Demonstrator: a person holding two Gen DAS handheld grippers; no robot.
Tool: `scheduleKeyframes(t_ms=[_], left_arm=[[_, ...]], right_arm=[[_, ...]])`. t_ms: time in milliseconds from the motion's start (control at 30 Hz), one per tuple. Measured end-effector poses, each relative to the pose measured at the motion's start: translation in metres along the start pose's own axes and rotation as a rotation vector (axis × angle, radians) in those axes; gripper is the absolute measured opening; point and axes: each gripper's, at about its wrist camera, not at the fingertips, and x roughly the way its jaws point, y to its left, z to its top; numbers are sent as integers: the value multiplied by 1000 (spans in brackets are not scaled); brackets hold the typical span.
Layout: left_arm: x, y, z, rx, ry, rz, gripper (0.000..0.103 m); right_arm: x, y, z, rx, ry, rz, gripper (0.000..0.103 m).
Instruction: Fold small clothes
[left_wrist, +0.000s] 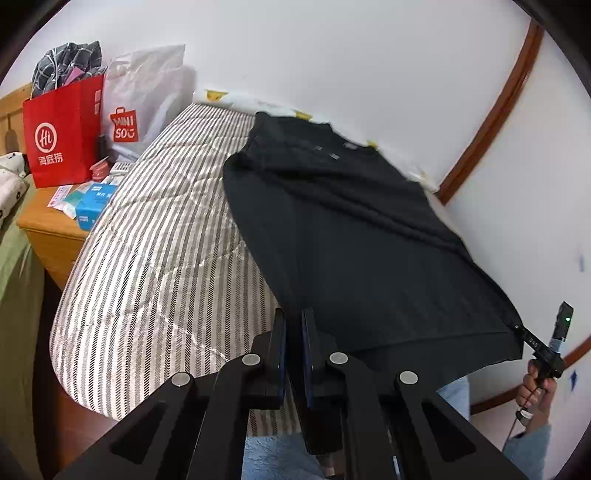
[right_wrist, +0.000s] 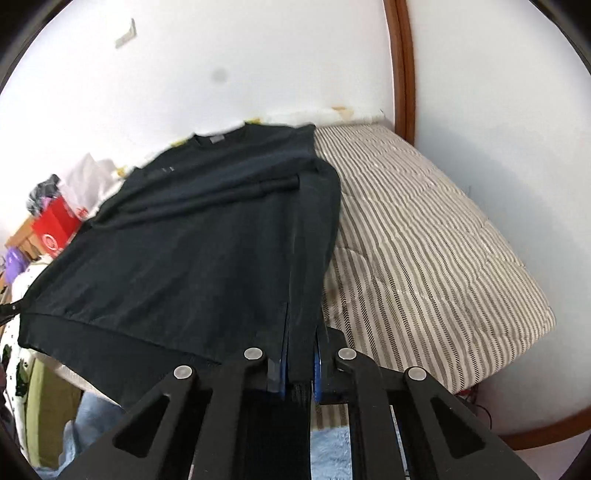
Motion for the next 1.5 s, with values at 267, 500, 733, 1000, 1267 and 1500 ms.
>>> scheduleKeyframes(t_ms=[267, 500, 733, 1000, 1267, 1500], left_arm=[[-4, -11, 37, 27, -84, -1, 8], [15, -12, 97, 28, -163, 28, 8], [58, -3, 157, -5, -186, 46, 8], [135, 3, 215, -14, -129, 120, 8], [191, 13, 227, -10, -60, 184, 8], [207, 15, 224, 14, -5, 196, 13]], right_arm=[[-7, 12, 46, 26, -82, 57, 10], [11, 29, 111, 35, -171, 70, 10], [62, 33, 174, 49, -166, 55, 10], [136, 30, 225, 65, -127, 31, 10], [214, 19, 231, 83, -39, -14, 10], [262, 3, 218, 146, 80, -12, 18]])
